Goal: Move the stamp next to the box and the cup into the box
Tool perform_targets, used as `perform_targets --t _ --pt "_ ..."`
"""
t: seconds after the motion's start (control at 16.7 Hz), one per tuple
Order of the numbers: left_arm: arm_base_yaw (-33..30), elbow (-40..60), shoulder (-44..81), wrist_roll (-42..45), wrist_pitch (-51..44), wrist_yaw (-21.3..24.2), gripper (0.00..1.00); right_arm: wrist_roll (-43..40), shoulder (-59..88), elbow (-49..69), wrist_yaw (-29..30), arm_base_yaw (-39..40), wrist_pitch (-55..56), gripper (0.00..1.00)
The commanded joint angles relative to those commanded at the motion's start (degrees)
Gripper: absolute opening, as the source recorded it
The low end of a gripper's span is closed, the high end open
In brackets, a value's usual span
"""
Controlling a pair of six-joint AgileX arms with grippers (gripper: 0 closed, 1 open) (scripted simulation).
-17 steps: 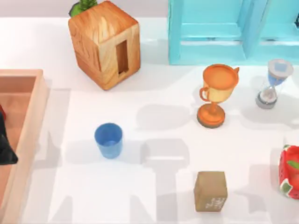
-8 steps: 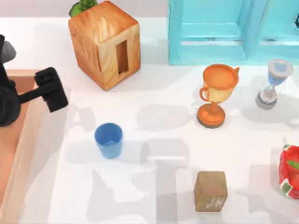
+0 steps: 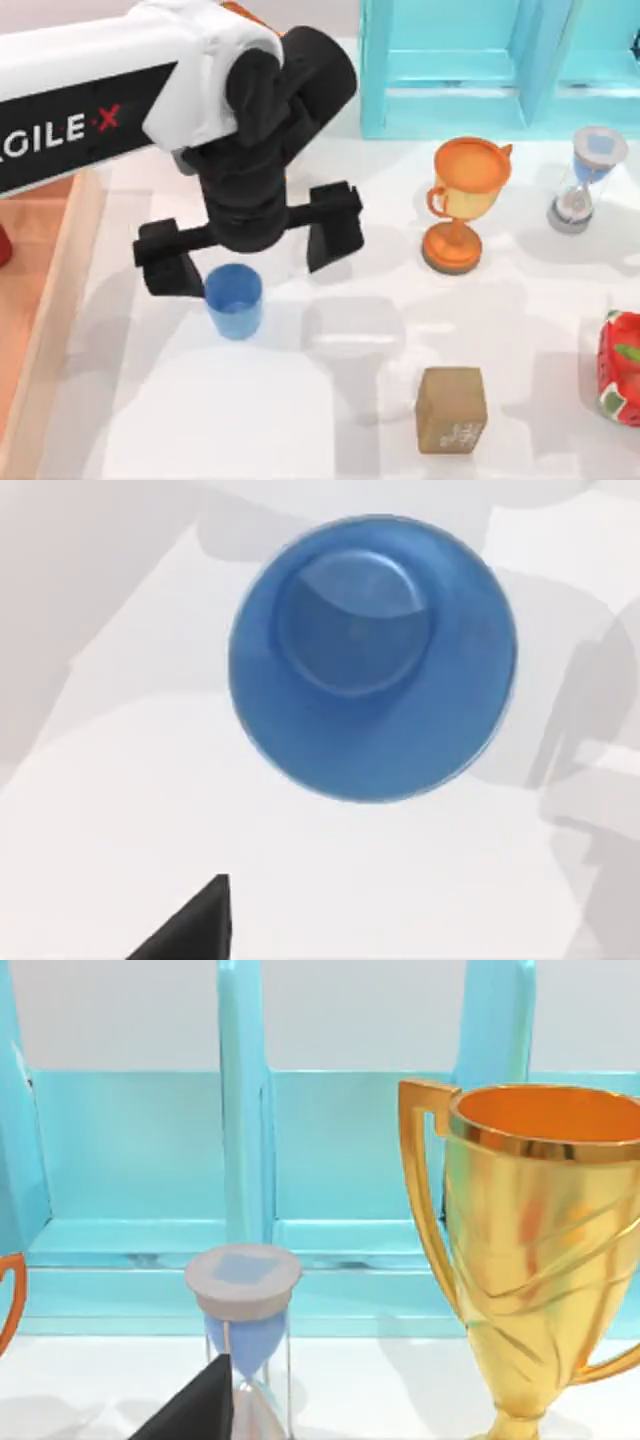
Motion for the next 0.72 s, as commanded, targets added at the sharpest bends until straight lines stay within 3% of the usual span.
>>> perform_targets --t 0.42,0.72 --pt "-18.1 22.3 17.0 -7.2 -11.7 3.5 1.0 0.0 0.0 0.0 0.0 0.0 0.0 1.0" --pt "-22.9 27.8 19.5 -8.3 -13.7 4.7 1.0 0.0 0.0 0.0 0.0 0.0 0.0 1.0"
